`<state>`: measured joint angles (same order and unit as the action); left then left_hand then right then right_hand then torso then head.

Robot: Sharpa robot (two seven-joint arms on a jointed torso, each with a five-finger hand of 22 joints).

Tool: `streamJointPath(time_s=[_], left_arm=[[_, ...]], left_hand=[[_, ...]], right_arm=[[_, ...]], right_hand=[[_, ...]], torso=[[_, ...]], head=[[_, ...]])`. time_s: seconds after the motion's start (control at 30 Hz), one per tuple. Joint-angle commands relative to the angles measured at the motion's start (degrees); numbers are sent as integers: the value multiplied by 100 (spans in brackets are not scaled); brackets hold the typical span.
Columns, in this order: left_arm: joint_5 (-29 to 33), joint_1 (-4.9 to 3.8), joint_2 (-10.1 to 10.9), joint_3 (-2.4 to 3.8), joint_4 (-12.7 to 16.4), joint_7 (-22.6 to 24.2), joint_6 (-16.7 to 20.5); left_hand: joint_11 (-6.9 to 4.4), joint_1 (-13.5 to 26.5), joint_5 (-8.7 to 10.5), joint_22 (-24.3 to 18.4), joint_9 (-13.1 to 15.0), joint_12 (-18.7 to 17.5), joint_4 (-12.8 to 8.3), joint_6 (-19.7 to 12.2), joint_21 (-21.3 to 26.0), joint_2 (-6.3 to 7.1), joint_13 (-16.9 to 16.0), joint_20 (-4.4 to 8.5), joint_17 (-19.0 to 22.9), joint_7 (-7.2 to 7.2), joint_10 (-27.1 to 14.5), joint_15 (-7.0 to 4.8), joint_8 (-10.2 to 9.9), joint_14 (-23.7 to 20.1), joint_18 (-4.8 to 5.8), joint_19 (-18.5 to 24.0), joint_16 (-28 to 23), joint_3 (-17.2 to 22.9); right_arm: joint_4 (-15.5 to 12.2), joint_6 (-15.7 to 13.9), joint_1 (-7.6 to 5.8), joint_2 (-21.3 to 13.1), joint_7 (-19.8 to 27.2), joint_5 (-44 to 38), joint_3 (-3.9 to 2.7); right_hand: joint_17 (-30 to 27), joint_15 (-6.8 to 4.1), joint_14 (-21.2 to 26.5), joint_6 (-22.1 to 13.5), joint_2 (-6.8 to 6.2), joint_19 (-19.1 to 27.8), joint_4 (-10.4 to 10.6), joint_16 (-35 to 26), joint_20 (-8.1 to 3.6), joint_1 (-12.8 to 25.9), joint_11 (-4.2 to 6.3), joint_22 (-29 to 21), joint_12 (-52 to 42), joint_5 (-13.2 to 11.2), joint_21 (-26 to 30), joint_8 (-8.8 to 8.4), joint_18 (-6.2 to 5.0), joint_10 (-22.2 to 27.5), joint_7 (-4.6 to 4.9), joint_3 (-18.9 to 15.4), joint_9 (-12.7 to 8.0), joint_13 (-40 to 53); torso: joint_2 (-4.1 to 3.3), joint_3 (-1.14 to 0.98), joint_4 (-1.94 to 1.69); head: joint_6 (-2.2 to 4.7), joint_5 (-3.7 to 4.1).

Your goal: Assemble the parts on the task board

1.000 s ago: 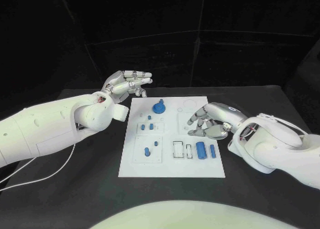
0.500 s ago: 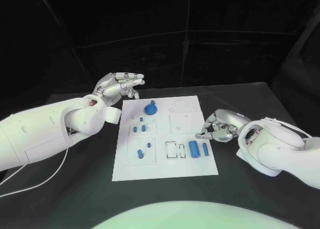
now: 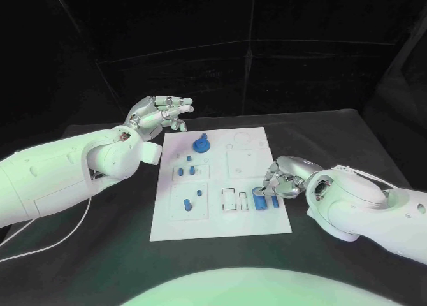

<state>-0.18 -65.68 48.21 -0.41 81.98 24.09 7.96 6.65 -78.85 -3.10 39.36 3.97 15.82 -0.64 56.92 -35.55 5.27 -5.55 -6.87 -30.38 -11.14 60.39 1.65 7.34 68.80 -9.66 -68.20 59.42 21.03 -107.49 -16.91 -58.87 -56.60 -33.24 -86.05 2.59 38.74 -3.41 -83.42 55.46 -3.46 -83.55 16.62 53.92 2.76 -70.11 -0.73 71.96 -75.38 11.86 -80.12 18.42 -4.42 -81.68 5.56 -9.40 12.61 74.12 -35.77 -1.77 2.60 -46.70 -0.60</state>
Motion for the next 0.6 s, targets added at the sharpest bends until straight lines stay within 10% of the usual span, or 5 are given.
streamJointPath(time_s=[0.03, 0.6], left_arm=[[18, -8, 2, 4, 14, 32, -67], [18, -8, 30, 4, 22, 36, -67]], left_hand=[[6, 24, -11, -5, 0, 27, -3, -37, 13, -26, -7, -33, 5, 11, -43, -2, 21, -48, -80, -6, -11, -43], [6, 31, -12, -9, 0, 36, 1, -42, 17, -28, -9, -35, 10, 11, -50, -1, 26, -50, -80, -7, -9, -52]], right_arm=[[63, 127, 7, 57, -78, -156, -1], [347, 588, 181, 309, -120, -298, -1]], right_hand=[[7, 6, -15, -65, 49, -34, 3, -39, 9, 35, -12, 19, -29, 29, -36, 53, 85, -46, -2, -31, 16, 17], [8, 8, -16, -116, 127, -44, 2, -41, 11, 9, -14, 66, -12, 51, -62, 111, 94, -24, 0, -47, 64, 24]], torso=[[-3, 9, 3], [1, 5, 2]], head=[[-3, 6], [-33, -30]])
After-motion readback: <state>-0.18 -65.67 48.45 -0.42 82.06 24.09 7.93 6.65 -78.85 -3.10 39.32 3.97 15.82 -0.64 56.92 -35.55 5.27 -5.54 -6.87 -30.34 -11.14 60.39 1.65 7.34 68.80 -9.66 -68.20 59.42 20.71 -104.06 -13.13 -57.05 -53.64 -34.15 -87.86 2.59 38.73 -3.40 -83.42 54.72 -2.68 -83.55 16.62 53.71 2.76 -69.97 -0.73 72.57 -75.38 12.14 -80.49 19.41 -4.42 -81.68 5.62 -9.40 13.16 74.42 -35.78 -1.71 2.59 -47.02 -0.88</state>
